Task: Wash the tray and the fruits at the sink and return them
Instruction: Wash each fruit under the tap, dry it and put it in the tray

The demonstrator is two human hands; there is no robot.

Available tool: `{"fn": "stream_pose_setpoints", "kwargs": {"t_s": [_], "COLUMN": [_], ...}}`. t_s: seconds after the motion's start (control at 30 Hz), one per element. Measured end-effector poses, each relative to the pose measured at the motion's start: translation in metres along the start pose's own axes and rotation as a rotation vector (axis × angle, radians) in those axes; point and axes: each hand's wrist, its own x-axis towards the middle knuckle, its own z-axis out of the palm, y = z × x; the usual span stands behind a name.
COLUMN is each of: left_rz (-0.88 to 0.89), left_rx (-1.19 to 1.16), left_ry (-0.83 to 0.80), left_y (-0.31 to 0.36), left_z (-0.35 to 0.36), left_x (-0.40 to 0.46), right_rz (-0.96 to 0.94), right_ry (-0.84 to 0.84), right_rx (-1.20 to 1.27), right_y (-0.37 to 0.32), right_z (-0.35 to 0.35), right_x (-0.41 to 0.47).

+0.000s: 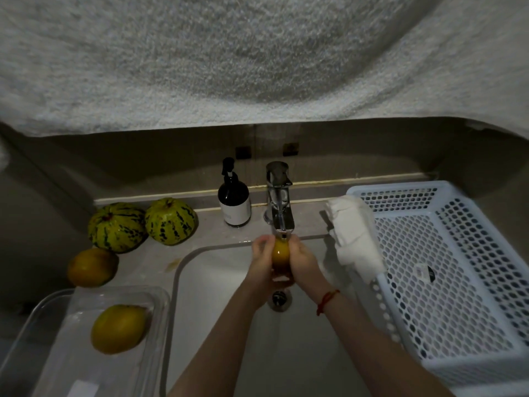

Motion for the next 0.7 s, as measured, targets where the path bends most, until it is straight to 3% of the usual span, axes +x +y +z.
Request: {"fn": "stream_pose_setpoints", "kwargs": {"t_s": [0.07,0.17,0.23,0.27,0.3,0.37,0.43,0.5,0.6,0.7], "left_rz": [-0.062,-0.157,-0.252,-0.297,-0.323,-0.275,-0.116,0.01,0.097,0.063], "left_rx": [-0.092,-0.054,-0.032,-0.041,-0.056,-0.047,0.05,0.12,0.146,0.122], "left_ry": [0.025,0.16,0.216,0.21,0.194,0.168,0.123,0.03,-0.049,0.126], "left_y": [0.006,0.01,0.01,0.01,0.01,0.006,0.001,-0.004,-0.001,0.008], "left_z": [-0.003,-0.006,-0.007,-0.006,-0.003,0.0,0.0,-0.002,-0.001,0.006], "left_x": [0.004,0.015,0.021,0.021,0.02,0.018,0.014,0.008,0.005,0.012], "right_rz": [-0.119,-0.442,-0.668,-0.736,-0.714,-0.401,-0.064,0.099,-0.032,-0.301], "right_ry": [-0.097,-0.155,-0.026,0.058,0.117,0.083,-0.018,-0.049,0.058,0.118], "right_rx": [-0.158,-0.556,-0.878,-0.917,-0.855,-0.547,-0.251,-0.144,-0.108,-0.21], "right_y": [0.001,0.01,0.012,0.011,0.009,0.001,-0.002,-0.003,0.001,0.01], "right_z": [0.001,-0.001,-0.008,-0.01,-0.011,-0.009,-0.009,-0.009,-0.001,0.002], "right_x": [-0.004,-0.014,-0.016,-0.015,-0.014,-0.01,-0.003,-0.003,-0.007,-0.017]}}
